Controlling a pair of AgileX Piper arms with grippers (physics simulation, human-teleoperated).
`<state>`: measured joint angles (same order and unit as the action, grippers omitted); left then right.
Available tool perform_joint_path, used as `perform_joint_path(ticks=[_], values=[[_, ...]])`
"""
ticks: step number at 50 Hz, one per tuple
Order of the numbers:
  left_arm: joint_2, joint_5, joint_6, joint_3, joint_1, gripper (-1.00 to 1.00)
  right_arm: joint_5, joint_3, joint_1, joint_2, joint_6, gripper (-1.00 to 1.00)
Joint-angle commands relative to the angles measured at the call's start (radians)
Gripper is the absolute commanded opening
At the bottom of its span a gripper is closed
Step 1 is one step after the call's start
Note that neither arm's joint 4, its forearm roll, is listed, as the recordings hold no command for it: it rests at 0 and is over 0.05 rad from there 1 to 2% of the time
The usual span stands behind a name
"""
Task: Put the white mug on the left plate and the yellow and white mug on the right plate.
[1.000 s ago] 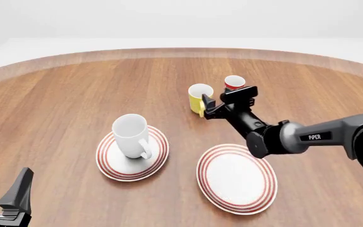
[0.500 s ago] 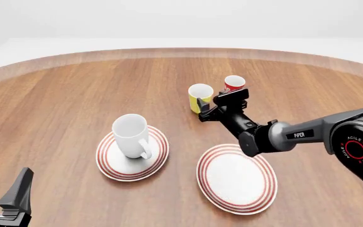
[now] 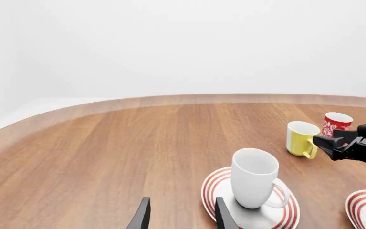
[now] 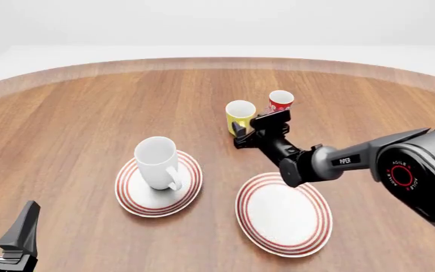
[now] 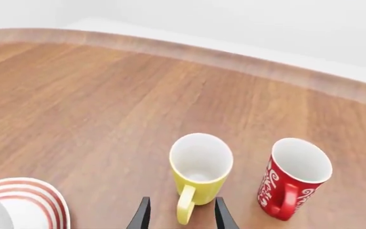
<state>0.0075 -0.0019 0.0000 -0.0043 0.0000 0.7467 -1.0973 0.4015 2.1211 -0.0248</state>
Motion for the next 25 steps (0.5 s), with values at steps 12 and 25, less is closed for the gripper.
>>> perform_joint_path(ticks=[12, 25], values=[[0.000, 0.000, 0.000, 0.000, 0.000, 1.00, -0.012, -0.034, 0.002, 0.059, 0.007, 1.00], [0.000, 0.000, 0.000, 0.000, 0.000, 1.00, -0.028, -0.063, 0.008, 0.097, 0.011, 1.00]])
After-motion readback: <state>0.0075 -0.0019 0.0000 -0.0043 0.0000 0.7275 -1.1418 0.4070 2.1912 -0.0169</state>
